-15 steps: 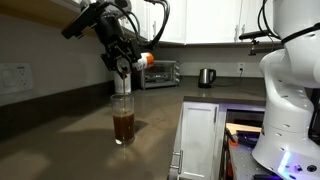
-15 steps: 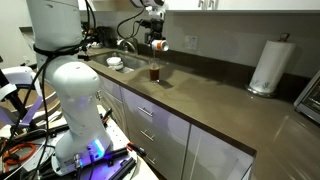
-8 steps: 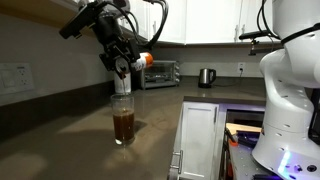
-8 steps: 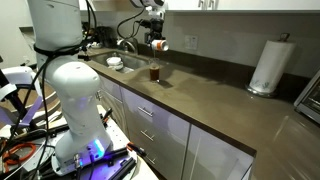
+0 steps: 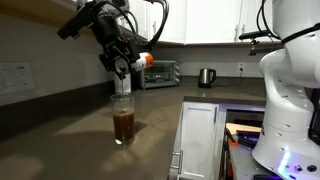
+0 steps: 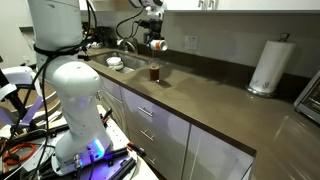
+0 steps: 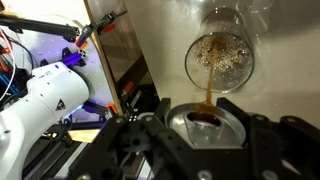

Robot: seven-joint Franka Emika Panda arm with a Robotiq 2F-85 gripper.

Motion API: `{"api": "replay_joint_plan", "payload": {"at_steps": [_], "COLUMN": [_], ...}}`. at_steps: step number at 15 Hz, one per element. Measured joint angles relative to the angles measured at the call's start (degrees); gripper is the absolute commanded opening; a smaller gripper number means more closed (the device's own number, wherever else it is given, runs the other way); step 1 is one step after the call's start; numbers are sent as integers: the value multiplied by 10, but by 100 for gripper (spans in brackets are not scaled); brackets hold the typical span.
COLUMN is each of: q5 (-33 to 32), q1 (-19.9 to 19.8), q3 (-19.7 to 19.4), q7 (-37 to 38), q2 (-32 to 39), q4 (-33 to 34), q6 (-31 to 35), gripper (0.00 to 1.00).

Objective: Pour the juice in the can into the glass.

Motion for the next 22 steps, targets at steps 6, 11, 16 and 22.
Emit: {"api": "replay_joint_plan", "payload": {"at_steps": [6, 11, 16, 22], "q5": [0, -1, -1, -1], "q1": [4, 4, 4, 4], "q3": [2, 1, 1, 1], "q7": [9, 9, 9, 9], "q2": [1, 1, 1, 1], "q4": [0, 0, 0, 0], "q6": [-7, -11, -11, -11], "gripper": [27, 27, 27, 27]}}
